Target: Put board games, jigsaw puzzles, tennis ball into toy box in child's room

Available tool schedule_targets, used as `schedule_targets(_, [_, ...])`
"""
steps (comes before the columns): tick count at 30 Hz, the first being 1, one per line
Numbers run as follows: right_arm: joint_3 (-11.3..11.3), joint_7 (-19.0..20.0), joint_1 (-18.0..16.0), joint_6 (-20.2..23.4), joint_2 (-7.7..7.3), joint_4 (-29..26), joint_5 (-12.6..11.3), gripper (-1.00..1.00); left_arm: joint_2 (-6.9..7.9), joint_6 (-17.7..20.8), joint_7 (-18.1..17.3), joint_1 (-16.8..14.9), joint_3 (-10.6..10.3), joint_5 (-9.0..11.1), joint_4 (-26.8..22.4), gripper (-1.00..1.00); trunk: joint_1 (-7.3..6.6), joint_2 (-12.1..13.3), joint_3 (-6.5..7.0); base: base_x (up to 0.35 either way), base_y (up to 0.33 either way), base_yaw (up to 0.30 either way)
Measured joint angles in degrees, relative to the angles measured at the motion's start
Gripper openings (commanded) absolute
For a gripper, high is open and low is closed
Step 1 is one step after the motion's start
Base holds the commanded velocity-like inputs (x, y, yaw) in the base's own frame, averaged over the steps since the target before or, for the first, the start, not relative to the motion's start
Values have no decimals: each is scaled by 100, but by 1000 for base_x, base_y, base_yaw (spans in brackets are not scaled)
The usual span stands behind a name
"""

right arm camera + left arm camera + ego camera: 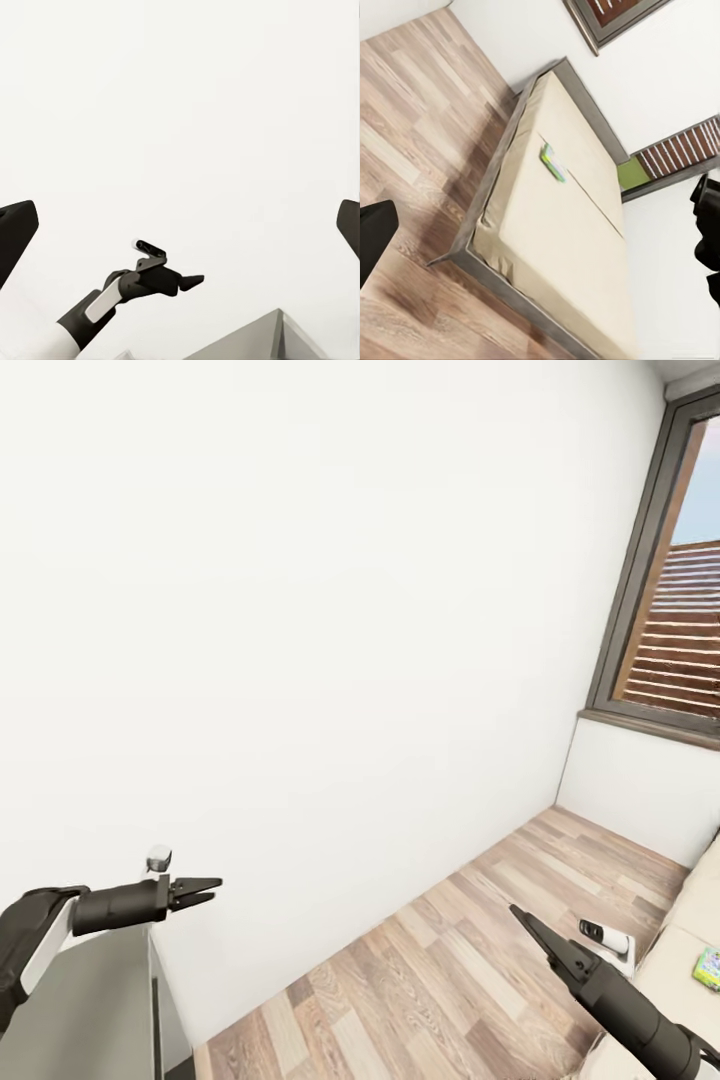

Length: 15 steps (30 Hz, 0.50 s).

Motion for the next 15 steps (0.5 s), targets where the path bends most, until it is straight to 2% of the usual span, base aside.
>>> schedule_targets(7, [-73,-23,3,10,3,12,176,100,-298,21,234,3,-16,-7,11,100,0,0,48,0,0,-211])
schedule_targets(11, [-171,-21,5,36,4,22,220,100,-370,36,327,5,-22,-4,13,100,0,0,75,0,0,-211])
schedule_targets(15, [-224,-5,7,51,9,26,235,100,-376,39,360,7,-15,0,14,100,0,0,102,0,0,-211])
